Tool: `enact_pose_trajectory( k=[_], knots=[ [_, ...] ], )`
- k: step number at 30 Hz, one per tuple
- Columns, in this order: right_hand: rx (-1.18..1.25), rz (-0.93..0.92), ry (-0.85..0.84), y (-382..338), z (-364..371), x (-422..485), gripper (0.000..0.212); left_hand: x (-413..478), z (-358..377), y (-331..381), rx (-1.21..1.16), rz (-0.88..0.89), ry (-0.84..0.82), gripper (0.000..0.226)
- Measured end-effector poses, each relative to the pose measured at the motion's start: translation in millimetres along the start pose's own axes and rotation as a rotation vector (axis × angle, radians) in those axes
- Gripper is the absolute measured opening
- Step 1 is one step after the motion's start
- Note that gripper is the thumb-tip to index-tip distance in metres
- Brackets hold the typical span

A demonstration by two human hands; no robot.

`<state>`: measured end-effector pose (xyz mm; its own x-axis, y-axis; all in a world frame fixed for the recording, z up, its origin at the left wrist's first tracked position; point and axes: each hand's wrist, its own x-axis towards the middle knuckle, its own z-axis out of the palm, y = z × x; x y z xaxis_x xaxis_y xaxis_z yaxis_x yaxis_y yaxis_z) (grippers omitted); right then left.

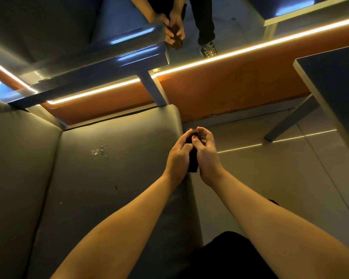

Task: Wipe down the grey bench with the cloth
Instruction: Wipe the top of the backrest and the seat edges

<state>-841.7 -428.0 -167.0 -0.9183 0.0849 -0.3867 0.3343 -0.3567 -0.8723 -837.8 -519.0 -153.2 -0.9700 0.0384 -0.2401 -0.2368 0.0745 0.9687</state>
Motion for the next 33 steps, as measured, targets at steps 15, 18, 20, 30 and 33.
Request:
enact_pose_trajectory(
  k=[15,18,20,30,33],
  knots=[
    [-0.422,-0.121,-0.054,17.8,44.7,79.0,0.042,75.0,-56.2,-27.3,1.189,0.018,0.278,0.065],
    [-0.332,-0.035,-0.013,6.2,59.8,116.0,0.041,74.9,-57.2,-33.6,1.243,0.032,0.274,0.065],
    [-0.275,0.042,-0.022,-1.0,66.3,136.8,0.042,76.0,-56.9,-35.5,1.268,0.042,0.272,0.065],
    [-0.438,0.257,0.108,31.4,50.7,104.3,0.039,78.1,-53.9,-37.2,1.329,0.028,0.303,0.064],
    [-0.322,0.299,0.119,23.0,53.5,117.0,0.038,77.3,-53.4,-38.5,1.325,0.026,0.300,0.064]
  ],
)
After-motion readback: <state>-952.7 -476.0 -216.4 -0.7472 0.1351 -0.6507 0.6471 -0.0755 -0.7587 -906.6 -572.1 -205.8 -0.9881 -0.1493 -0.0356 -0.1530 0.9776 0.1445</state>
